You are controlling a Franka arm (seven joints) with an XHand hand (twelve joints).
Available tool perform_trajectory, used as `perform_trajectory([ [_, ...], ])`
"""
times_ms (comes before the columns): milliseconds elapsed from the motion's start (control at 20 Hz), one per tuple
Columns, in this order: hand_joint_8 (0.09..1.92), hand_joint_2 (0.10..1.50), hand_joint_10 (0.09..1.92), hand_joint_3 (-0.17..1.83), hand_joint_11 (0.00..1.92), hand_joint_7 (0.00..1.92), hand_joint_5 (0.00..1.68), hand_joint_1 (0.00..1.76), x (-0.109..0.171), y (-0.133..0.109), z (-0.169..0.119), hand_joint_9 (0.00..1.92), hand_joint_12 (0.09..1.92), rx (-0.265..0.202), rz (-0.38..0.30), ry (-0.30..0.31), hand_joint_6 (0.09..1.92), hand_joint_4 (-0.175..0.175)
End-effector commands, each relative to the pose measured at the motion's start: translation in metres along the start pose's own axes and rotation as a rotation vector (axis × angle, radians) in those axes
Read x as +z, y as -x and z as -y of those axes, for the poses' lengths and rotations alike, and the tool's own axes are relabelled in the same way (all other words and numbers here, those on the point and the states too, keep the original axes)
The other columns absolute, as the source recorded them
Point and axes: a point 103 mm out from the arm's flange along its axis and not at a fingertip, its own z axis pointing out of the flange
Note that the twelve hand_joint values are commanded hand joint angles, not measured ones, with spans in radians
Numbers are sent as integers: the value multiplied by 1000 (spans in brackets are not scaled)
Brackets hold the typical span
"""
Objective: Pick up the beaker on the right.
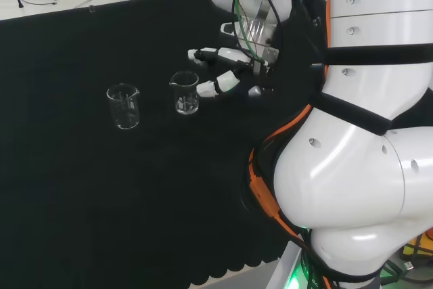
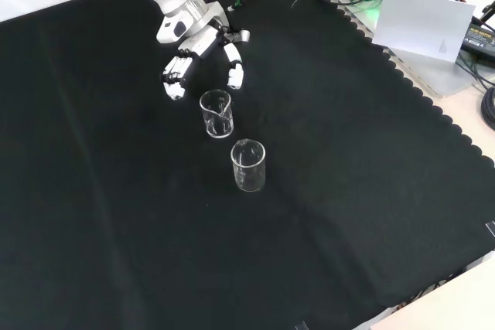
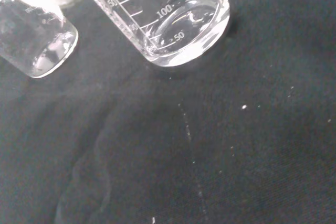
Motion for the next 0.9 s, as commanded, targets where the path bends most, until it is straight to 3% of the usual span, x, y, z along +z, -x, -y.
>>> perform_trajectory([
  [50, 489, 522, 567, 542, 0, 114, 194, 713, 7, -2, -4, 210, 988, -22, -47, 13, 87, -3],
  [550, 518, 515, 577, 561, 0, 256, 427, 723, 32, -7, -12, 316, 1042, -55, -109, 31, 87, -9],
  [900, 520, 515, 576, 564, 0, 286, 415, 730, 41, -9, -21, 348, 1062, -60, -130, 20, 87, -13],
])
